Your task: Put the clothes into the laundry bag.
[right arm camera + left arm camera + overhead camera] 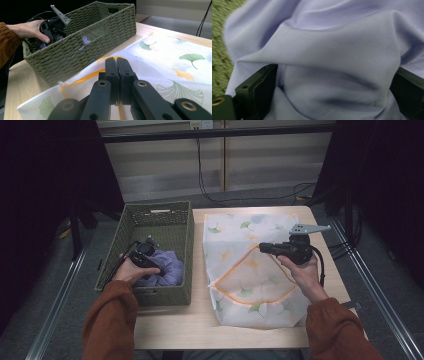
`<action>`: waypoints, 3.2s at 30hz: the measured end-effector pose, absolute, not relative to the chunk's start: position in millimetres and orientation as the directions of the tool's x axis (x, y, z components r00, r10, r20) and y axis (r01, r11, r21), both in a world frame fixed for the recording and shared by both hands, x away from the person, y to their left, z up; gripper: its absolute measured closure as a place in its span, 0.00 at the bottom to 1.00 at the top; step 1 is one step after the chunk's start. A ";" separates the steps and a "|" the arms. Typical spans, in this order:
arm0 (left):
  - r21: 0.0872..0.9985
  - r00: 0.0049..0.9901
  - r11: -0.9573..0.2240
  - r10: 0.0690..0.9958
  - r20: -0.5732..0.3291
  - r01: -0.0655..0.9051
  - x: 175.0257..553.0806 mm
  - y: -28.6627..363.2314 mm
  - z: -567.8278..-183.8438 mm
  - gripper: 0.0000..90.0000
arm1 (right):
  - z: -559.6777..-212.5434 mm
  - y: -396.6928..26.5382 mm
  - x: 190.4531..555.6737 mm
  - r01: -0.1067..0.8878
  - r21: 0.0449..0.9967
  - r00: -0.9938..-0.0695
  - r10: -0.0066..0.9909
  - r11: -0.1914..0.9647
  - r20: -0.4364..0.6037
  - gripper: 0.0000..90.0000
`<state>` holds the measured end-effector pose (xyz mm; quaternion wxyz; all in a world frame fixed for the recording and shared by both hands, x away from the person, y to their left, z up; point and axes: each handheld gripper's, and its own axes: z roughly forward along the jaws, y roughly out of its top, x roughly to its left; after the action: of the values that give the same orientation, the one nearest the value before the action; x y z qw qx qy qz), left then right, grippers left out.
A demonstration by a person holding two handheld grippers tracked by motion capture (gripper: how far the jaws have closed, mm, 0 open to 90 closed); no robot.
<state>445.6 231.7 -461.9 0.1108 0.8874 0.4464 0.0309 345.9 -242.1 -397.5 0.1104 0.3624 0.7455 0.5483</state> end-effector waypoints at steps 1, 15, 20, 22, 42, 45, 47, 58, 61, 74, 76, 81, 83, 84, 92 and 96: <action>0.222 0.599 -0.577 0.800 -0.041 0.786 445.3 230.6 -462.8 0.05 | -397.5 -242.0 346.1 0.417 0.899 -0.715 0.659 0.136 0.232 0.98; 0.186 0.665 -0.644 0.741 -0.089 0.742 442.5 224.5 -461.6 0.41 | -396.7 -241.1 346.0 0.416 0.898 -0.717 0.659 0.142 0.228 0.98; 0.192 0.688 -0.666 0.720 -0.085 0.721 439.9 221.2 -459.5 0.61 | -396.4 -240.5 345.6 0.416 0.898 -0.716 0.660 0.144 0.226 0.98; 0.191 0.697 -0.674 0.711 -0.093 0.714 439.4 220.0 -458.6 0.68 | -396.0 -240.1 345.4 0.415 0.898 -0.718 0.658 0.143 0.227 0.98; 0.313 0.659 -0.607 0.747 -0.090 0.731 438.1 227.4 -441.8 0.83 | -394.9 -241.2 345.4 0.413 0.899 -0.716 0.661 0.142 0.224 0.98; 0.362 0.662 -0.593 0.743 -0.098 0.719 438.6 231.8 -433.6 0.83 | -395.2 -241.5 345.6 0.415 0.899 -0.719 0.656 0.140 0.230 0.98; 0.393 0.652 -0.574 0.753 -0.091 0.718 437.2 232.5 -430.0 0.83 | -395.2 -241.7 345.8 0.413 0.900 -0.719 0.655 0.138 0.230 0.98; 0.524 0.679 -0.557 0.731 -0.059 0.645 425.2 238.7 -408.7 0.83 | -394.9 -242.5 345.4 0.415 0.900 -0.718 0.657 0.135 0.232 0.98; 0.563 0.670 -0.530 0.741 -0.058 0.634 421.5 242.6 -402.8 0.83 | -395.8 -241.9 345.6 0.414 0.900 -0.718 0.657 0.138 0.230 0.98; 0.664 0.648 -0.463 0.761 -0.043 0.587 407.2 247.7 -388.2 0.83 | -394.3 -242.6 344.2 0.409 0.902 -0.720 0.656 0.137 0.226 0.98; 0.674 0.644 -0.448 0.763 -0.053 0.587 406.5 248.6 -387.3 0.83 | -394.6 -242.5 344.1 0.408 0.903 -0.721 0.655 0.137 0.227 0.98; 0.716 0.613 -0.391 0.787 -0.066 0.579 402.5 259.7 -379.7 0.83 | -394.2 -242.3 343.6 0.406 0.903 -0.722 0.654 0.138 0.225 0.98; 0.733 0.612 -0.375 0.788 -0.070 0.567 402.1 261.5 -379.3 0.83 | -394.3 -242.4 343.6 0.407 0.903 -0.722 0.654 0.138 0.225 0.98; 0.745 0.612 -0.366 0.788 -0.071 0.558 399.7 263.9 -377.0 0.83 | -394.4 -242.3 343.6 0.407 0.903 -0.723 0.653 0.138 0.227 0.98; 0.781 0.618 -0.341 0.783 -0.073 0.524 396.6 261.6 -373.8 0.83 | -394.6 -241.4 343.7 0.406 0.903 -0.723 0.654 0.140 0.224 0.98; 0.798 0.622 -0.329 0.779 -0.072 0.504 396.1 260.3 -371.3 0.83 | -394.7 -242.2 343.7 0.407 0.903 -0.723 0.654 0.139 0.225 0.98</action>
<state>396.1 260.3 -371.3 0.4171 0.7983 0.4020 0.1649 343.7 -242.2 -394.7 0.1119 0.3552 0.7462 0.5518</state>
